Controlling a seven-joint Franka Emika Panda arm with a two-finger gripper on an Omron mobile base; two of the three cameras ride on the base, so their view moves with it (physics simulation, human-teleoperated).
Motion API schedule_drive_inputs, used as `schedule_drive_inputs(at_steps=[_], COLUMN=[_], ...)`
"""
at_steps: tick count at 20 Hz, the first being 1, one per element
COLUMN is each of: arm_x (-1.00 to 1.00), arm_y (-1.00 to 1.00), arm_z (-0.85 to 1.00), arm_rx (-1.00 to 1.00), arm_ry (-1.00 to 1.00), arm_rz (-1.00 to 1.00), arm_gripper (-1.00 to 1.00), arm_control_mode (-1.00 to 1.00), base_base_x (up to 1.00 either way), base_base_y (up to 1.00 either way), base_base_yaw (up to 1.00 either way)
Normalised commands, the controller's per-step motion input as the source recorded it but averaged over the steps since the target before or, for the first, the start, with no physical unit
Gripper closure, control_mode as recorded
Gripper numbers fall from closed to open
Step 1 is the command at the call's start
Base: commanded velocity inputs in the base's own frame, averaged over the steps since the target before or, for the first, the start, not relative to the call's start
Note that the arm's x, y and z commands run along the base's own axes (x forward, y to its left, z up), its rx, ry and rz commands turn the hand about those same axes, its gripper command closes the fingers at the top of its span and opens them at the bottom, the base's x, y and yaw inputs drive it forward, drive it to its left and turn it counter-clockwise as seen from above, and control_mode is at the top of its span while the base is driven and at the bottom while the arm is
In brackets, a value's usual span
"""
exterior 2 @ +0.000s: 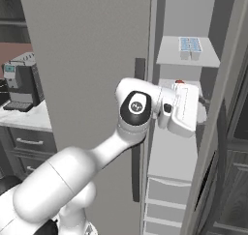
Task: Open the freezer door, pick up the ice cube tray from the freezer, and place it on the dining counter.
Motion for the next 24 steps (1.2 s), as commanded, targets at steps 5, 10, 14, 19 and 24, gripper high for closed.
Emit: schedule_drive_inputs(at_steps=[5,10,14,19,24], arm_x=[0.00,0.00,0.00,0.00,0.00], arm_y=[-0.35,-0.35,-0.32,-0.25,-0.14], arm_z=[0.00,0.00,0.00,0.00,0.00], arm_rx=[0.00,0.00,0.00,0.00,0.00], arm_ry=[0.00,0.00,0.00,0.00,0.00], arm_rz=[-0.03,-0.01,0.00,0.00,0.00], arm_gripper=[-1.00,-1.00,-1.00,-1.00,-1.00], arm_control_mode=[-1.00,-1.00,-1.00,-1.00,-1.00], base_base_x=[0.00,0.00,0.00,0.00,0.00], base_base_y=[0.00,0.00,0.00,0.00,0.00], base_base_yaw=[0.00,0.00,0.00,0.00,0.00])
